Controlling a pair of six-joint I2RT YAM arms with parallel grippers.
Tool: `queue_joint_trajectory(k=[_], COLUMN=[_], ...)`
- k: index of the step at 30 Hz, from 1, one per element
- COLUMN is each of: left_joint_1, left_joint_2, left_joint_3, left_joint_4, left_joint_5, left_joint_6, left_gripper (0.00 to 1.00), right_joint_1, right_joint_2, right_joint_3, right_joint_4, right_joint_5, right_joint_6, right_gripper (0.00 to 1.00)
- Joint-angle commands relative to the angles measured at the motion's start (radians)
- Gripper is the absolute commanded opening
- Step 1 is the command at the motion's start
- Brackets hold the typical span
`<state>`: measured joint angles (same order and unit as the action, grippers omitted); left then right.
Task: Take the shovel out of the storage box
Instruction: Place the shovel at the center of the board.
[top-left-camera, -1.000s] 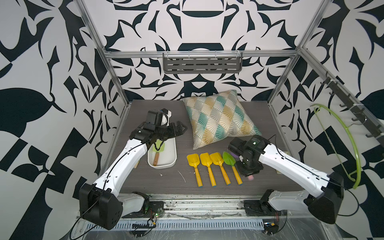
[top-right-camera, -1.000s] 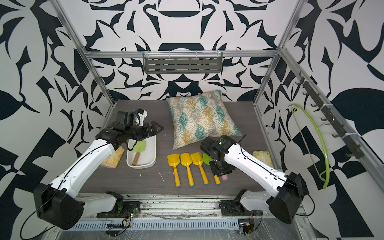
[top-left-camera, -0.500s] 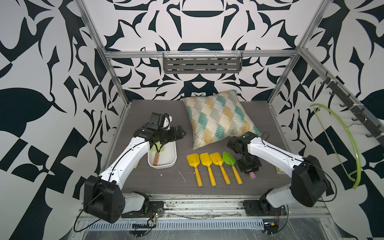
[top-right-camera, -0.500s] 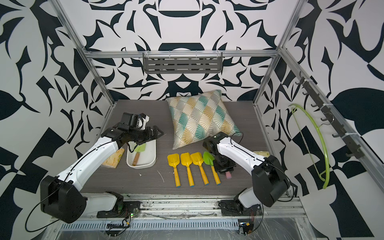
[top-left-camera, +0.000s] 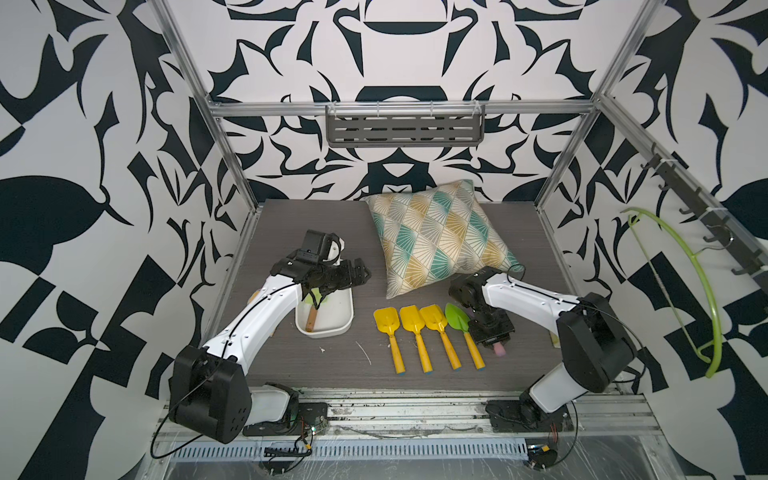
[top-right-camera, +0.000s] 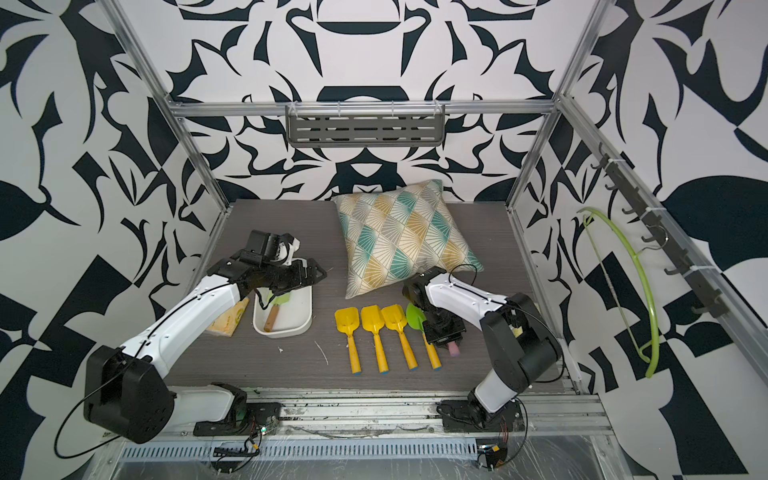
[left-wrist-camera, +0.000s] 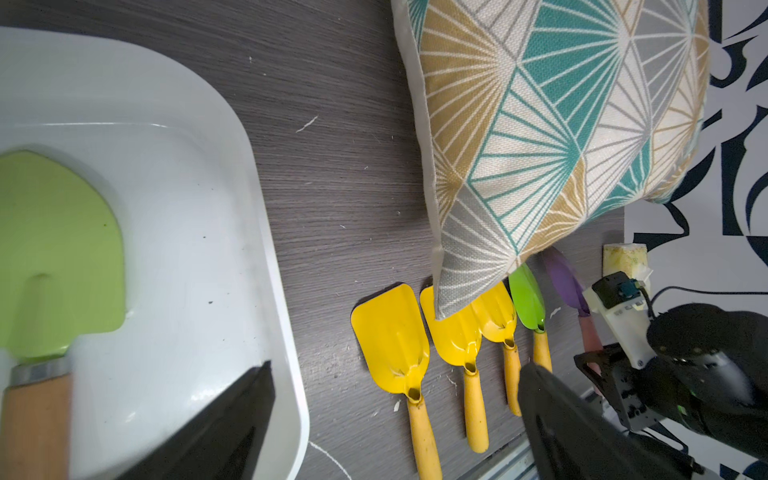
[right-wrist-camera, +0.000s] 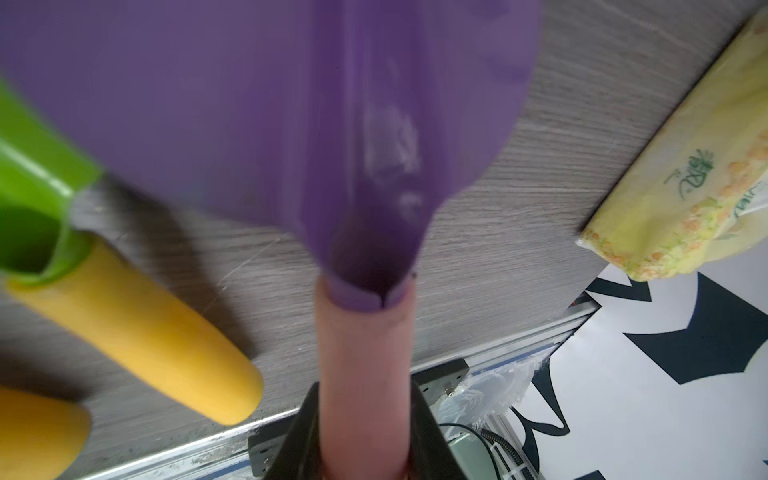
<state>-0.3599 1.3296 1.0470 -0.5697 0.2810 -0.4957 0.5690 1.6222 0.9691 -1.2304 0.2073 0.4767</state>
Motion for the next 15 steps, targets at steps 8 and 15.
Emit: queue_joint_trajectory(k=[8,15], left_joint_1=[0.003,0.003], left_joint_2=[-0.001,-0.008], left_joint_3=[-0.020,-0.032], left_joint_4=[-0.018,-0.018], left_joint_5=[-0.011,-0.016], left_joint_6=[0.034,0.039], left_gripper=[0.99,0.99], right_joint_1=[0.000,0.000], right_joint_2=[0.085,0.165], right_joint_3=[-0.015,-0.014], right_joint_4=[-0.025,-0.021], right_joint_5=[-0.013,-0.012], right_joint_6=[-0.010,-0.023], right_gripper=[0.11,0.14])
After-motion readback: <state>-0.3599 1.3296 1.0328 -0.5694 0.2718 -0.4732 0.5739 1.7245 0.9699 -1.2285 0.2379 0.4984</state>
